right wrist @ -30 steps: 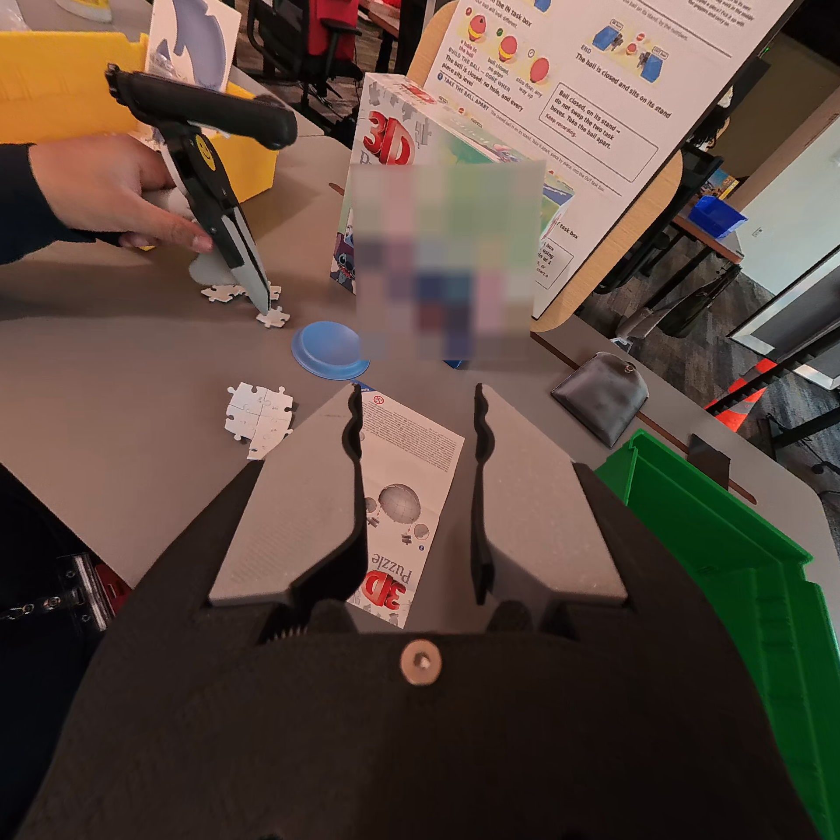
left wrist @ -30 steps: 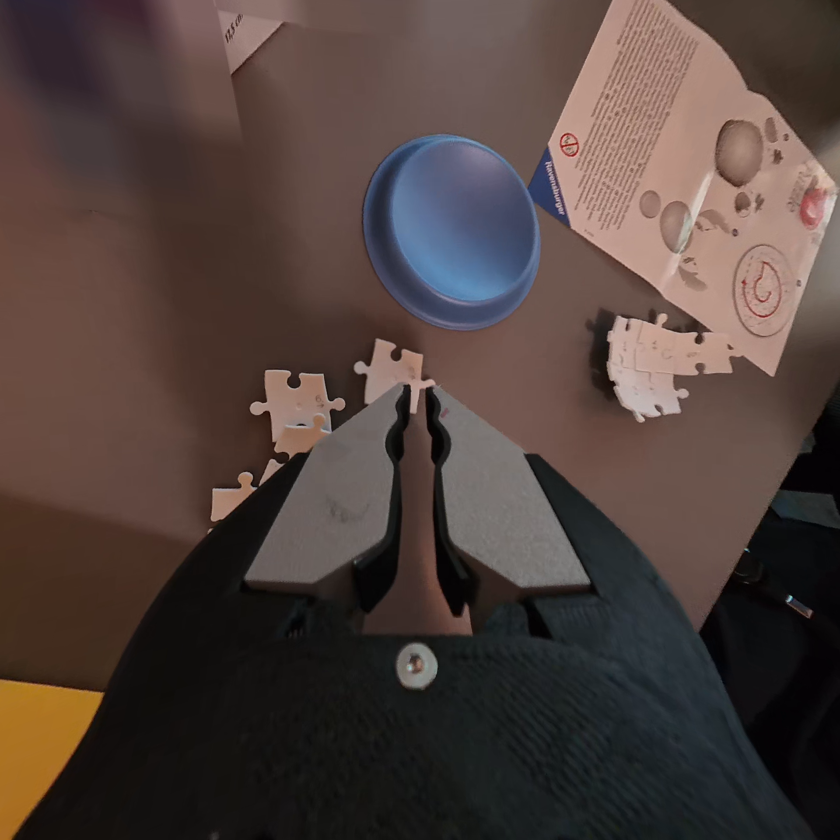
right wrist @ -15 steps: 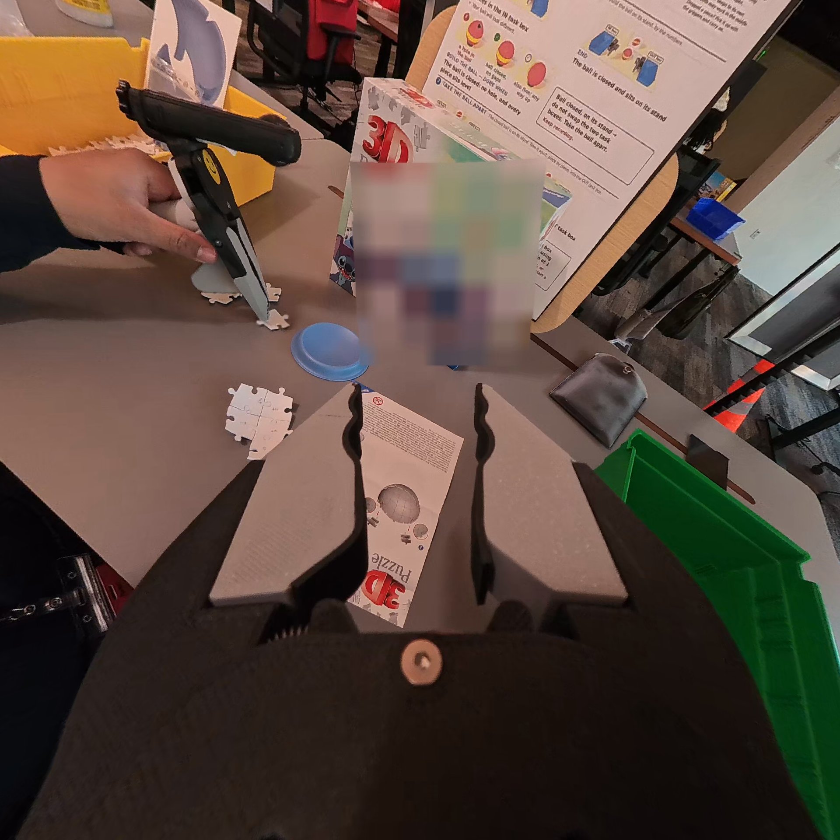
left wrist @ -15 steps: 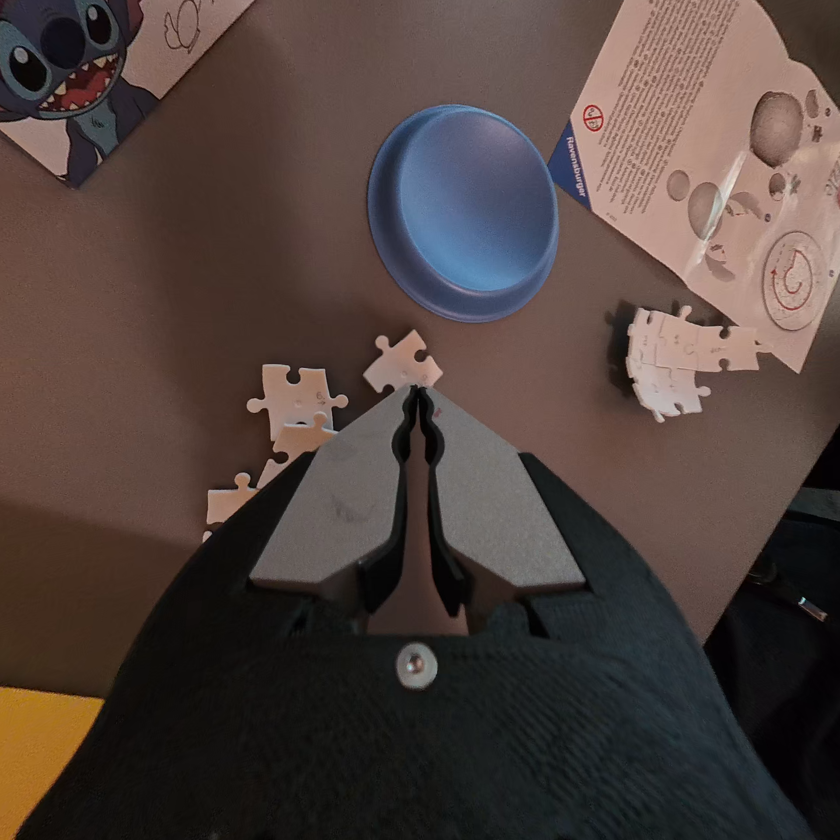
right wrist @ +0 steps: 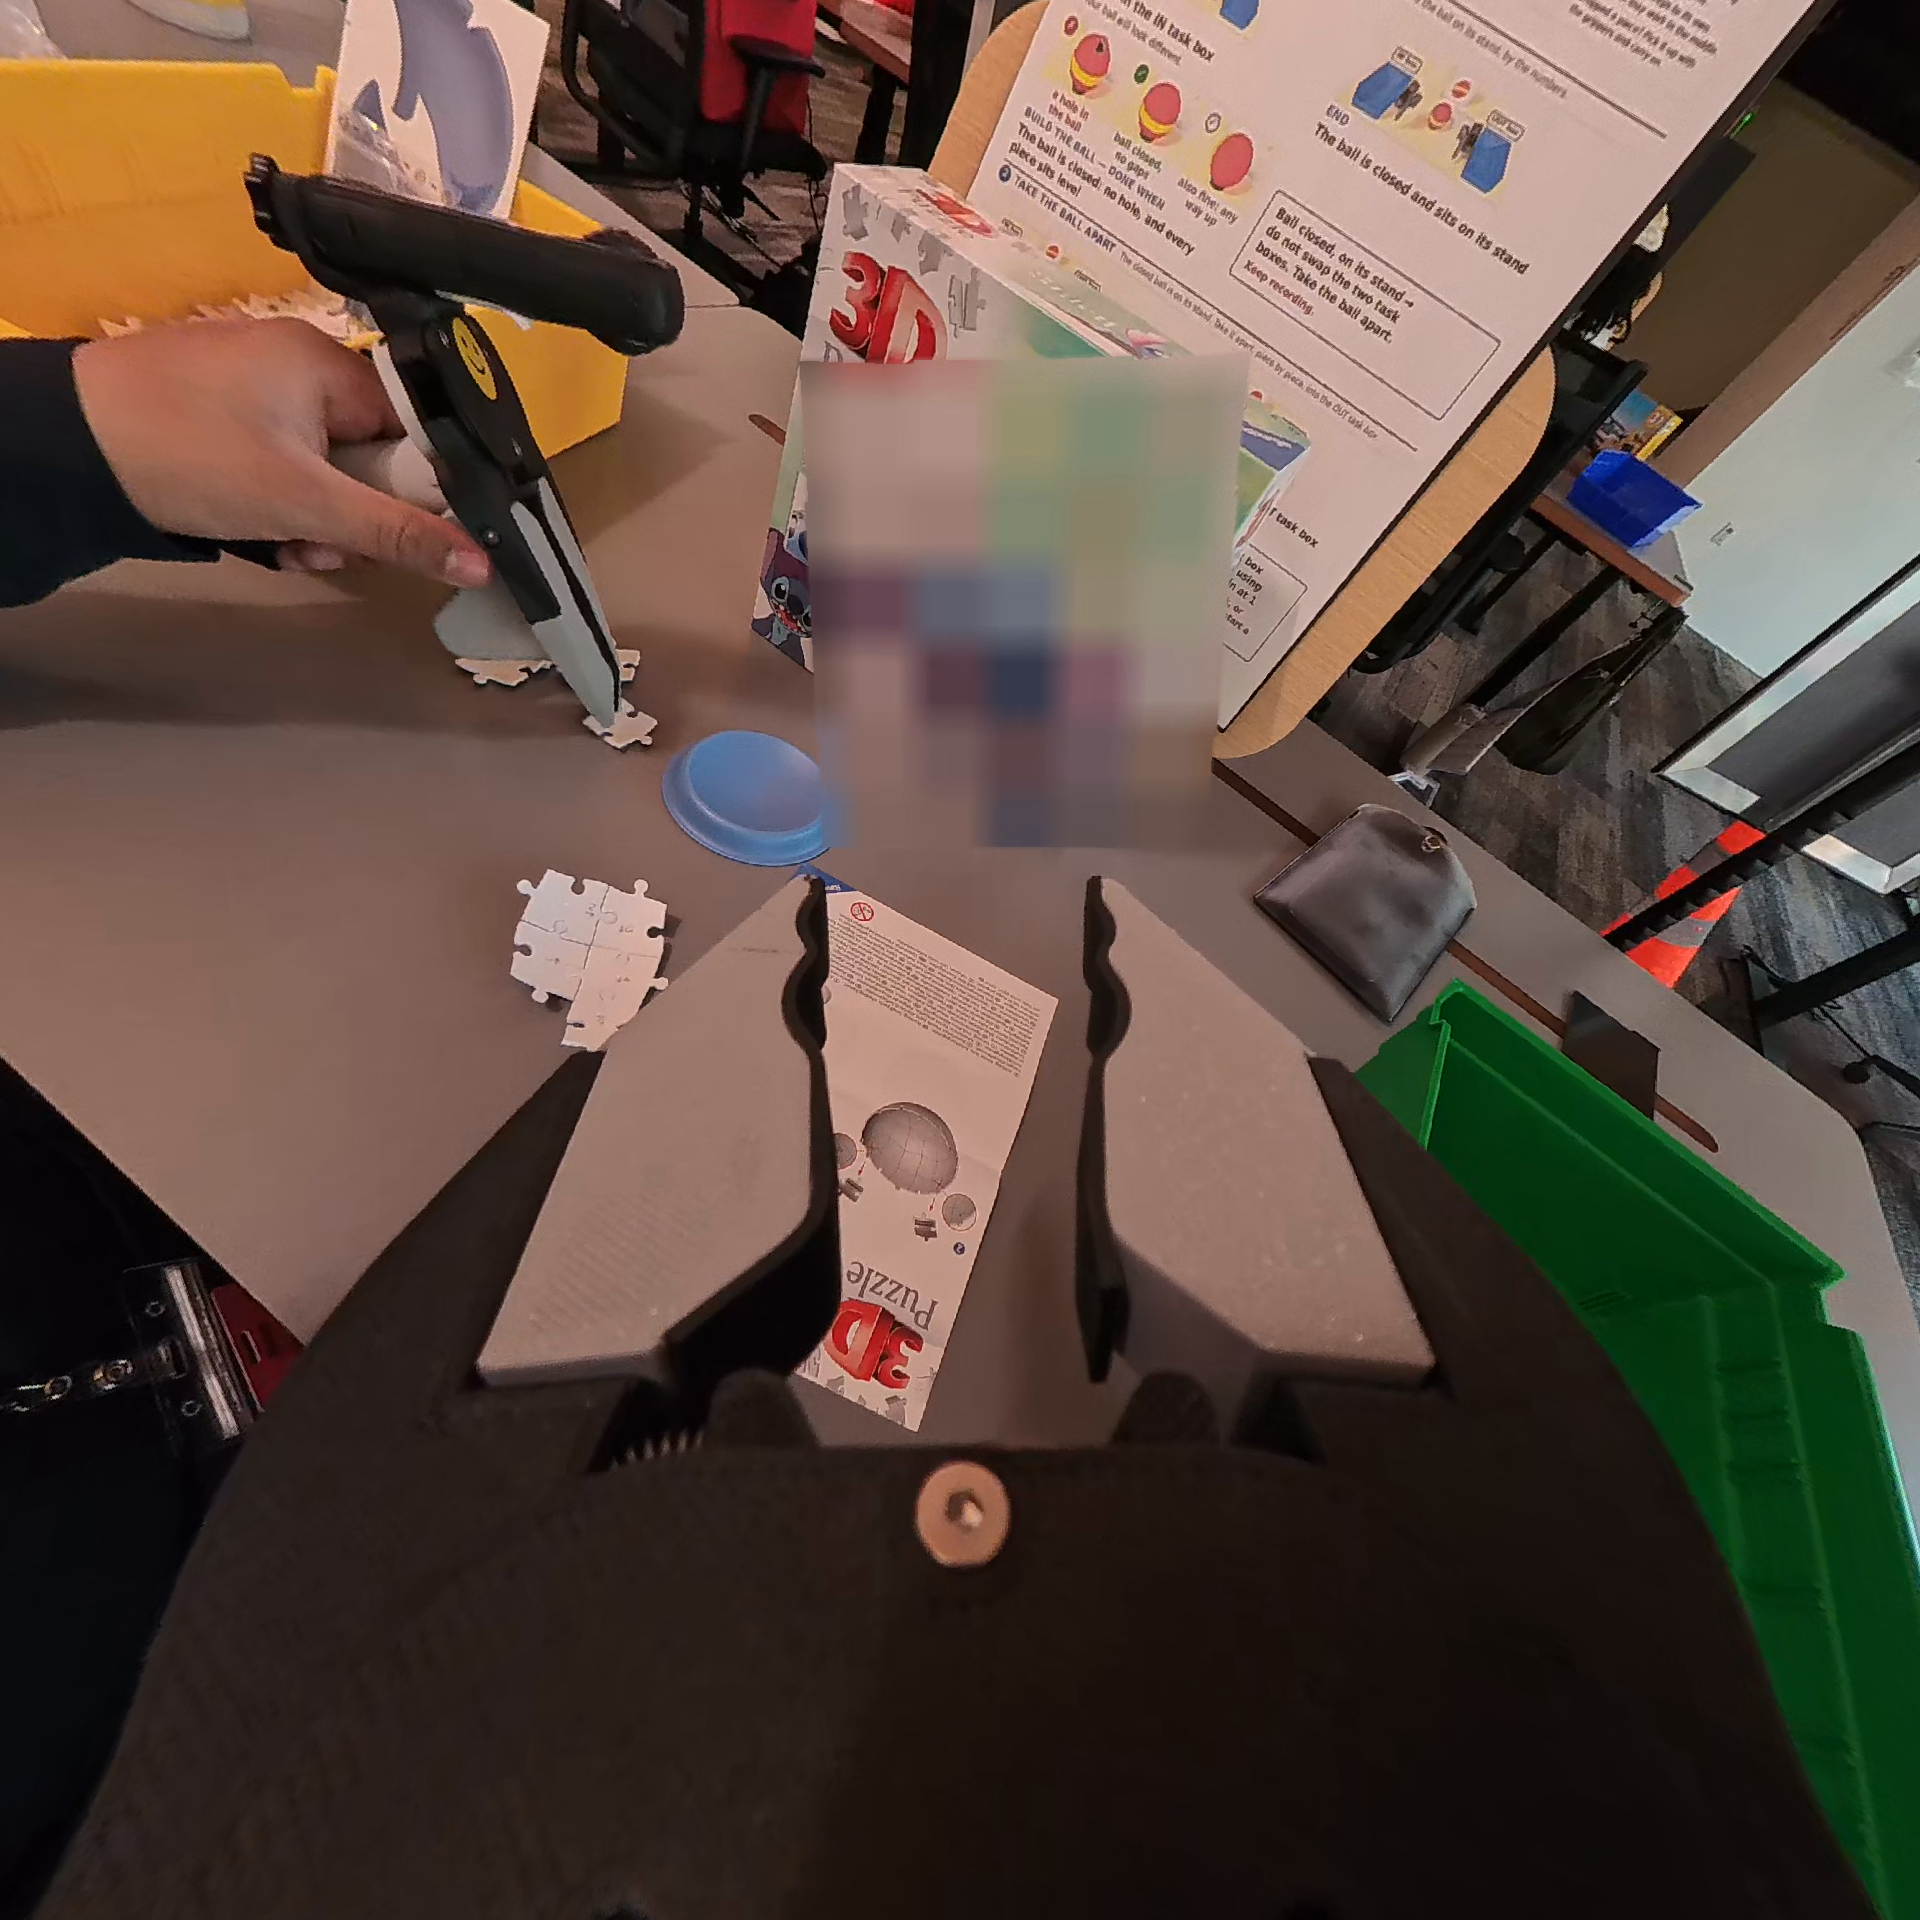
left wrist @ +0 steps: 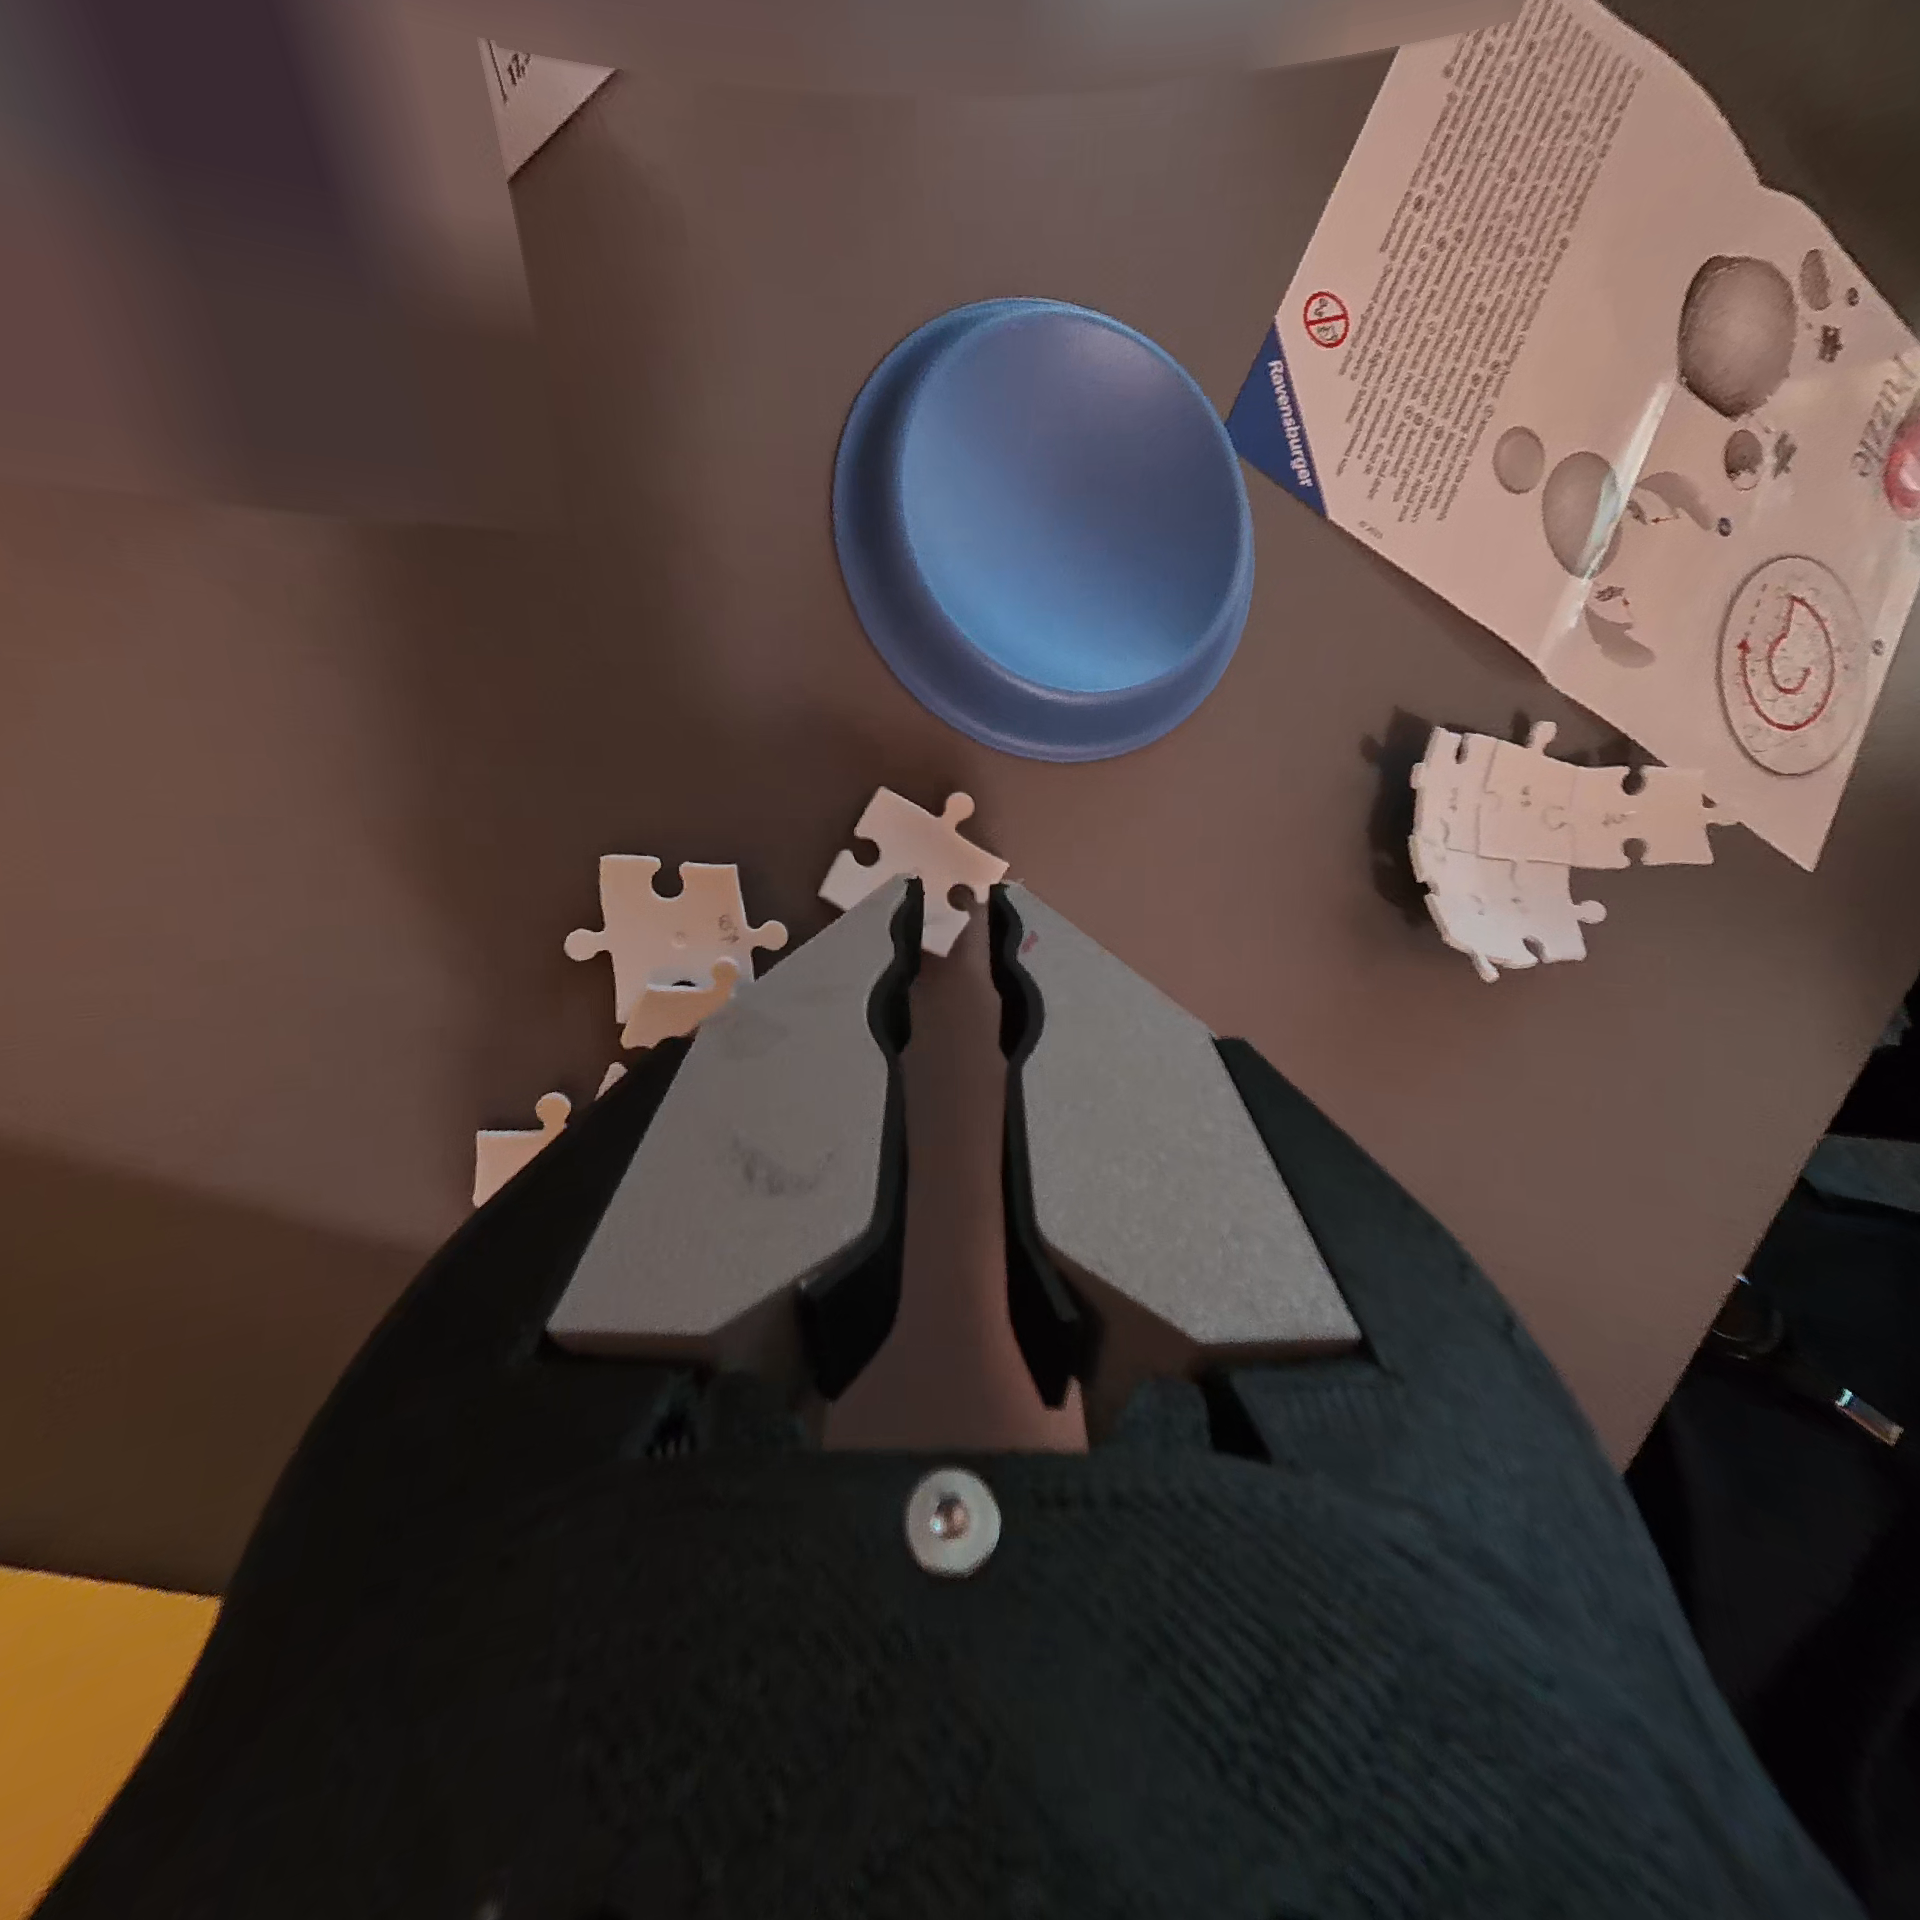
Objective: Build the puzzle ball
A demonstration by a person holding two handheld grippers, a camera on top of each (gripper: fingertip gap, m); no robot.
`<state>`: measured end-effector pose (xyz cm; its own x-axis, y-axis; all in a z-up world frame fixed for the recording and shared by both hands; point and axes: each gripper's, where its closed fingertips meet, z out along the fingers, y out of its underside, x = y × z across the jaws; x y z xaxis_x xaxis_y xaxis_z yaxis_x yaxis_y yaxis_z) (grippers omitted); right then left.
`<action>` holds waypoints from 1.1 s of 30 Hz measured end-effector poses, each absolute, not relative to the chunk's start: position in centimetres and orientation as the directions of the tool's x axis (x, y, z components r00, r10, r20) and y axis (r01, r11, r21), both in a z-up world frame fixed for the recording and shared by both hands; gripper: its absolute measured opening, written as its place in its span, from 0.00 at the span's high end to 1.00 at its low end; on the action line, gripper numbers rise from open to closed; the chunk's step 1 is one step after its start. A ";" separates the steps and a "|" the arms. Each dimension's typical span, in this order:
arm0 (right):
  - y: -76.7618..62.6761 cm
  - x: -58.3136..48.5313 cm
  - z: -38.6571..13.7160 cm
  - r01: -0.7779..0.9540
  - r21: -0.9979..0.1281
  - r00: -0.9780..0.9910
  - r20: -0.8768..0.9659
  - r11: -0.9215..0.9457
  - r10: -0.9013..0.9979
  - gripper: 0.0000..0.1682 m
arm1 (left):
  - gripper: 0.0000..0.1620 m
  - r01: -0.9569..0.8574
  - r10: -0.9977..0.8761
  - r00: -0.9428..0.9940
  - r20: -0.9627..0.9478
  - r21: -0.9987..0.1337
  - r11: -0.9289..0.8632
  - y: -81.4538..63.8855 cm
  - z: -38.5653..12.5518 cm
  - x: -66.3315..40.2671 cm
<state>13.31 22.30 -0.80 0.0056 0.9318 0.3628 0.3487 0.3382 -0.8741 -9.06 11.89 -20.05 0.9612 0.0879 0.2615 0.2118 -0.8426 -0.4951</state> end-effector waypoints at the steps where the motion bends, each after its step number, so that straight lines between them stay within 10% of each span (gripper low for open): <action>1: 22.3 13.3 -0.8 0.349 -0.874 0.006 0.362 0.338 0.932 0.72 | 0.94 0.210 0.087 0.962 0.259 -0.495 -0.843 11.9 -20.1 -9.0; 33: 22.3 13.2 -1.0 0.353 -0.873 0.001 0.361 0.338 0.932 0.72 | 0.89 0.226 0.093 0.958 0.270 -0.515 -0.827 11.9 -19.6 -9.4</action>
